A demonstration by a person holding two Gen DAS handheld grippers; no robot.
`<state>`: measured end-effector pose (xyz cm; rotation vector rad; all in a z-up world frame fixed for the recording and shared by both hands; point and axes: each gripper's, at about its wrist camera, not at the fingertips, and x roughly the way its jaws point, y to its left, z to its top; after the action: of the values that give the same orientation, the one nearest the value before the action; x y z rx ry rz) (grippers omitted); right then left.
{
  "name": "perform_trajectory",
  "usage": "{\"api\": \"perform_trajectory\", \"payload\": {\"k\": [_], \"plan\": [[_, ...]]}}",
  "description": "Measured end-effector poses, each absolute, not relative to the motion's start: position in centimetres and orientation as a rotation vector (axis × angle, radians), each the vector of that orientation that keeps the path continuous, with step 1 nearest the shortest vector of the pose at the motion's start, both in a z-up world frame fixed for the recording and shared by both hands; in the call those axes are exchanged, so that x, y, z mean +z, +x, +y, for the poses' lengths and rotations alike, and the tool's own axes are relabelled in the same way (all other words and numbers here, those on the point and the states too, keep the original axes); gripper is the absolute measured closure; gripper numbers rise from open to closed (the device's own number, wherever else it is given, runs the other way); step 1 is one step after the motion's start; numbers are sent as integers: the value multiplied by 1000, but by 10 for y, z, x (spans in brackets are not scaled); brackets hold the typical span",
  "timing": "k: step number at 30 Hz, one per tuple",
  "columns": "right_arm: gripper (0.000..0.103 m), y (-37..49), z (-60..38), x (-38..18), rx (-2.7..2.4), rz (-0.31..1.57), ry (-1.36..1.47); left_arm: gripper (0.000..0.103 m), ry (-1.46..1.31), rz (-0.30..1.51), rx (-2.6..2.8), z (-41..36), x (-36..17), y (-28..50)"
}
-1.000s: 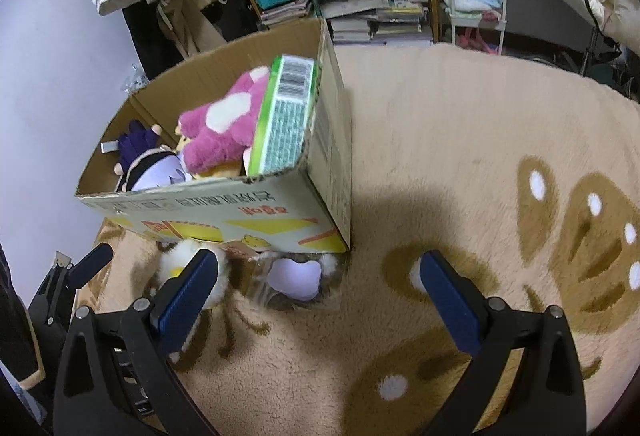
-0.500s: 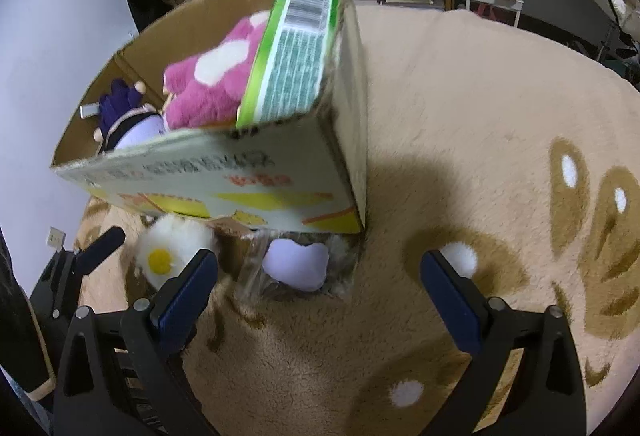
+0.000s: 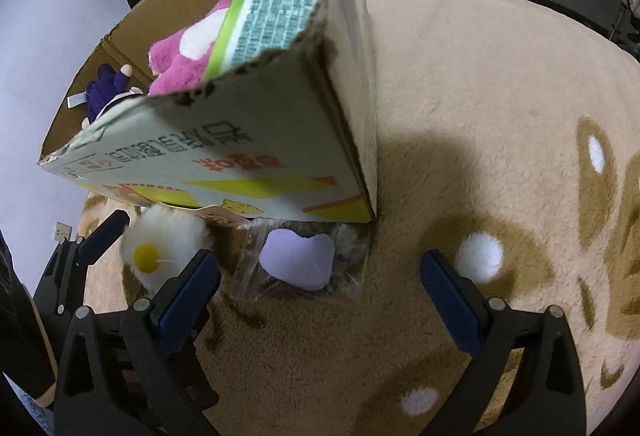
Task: Organize soft objects
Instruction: 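Close the left tool on the egg plush while the right tool grasps the plastic bag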
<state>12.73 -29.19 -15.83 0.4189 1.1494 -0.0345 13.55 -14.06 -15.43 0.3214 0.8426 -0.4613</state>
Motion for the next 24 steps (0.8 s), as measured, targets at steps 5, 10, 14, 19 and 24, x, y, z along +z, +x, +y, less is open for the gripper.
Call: {"api": "perform_trajectory", "payload": {"k": [5, 10, 14, 19, 24], "plan": [[0, 132, -297, -161, -30, 1148, 435, 14, 329, 830, -470, -145, -157, 136], [0, 132, -304, -160, -25, 1151, 448, 36, 309, 830, -493, -142, -157, 134], [0, 129, -313, -163, -20, 1150, 452, 56, 312, 828, -502, -140, -158, 135], [0, 132, -312, -169, -13, 1158, 444, 64, 279, 873, -492, -130, -163, 144], [0, 138, -299, -172, -16, 1171, 406, 66, 223, 911, -489, -115, -164, 152]]}}
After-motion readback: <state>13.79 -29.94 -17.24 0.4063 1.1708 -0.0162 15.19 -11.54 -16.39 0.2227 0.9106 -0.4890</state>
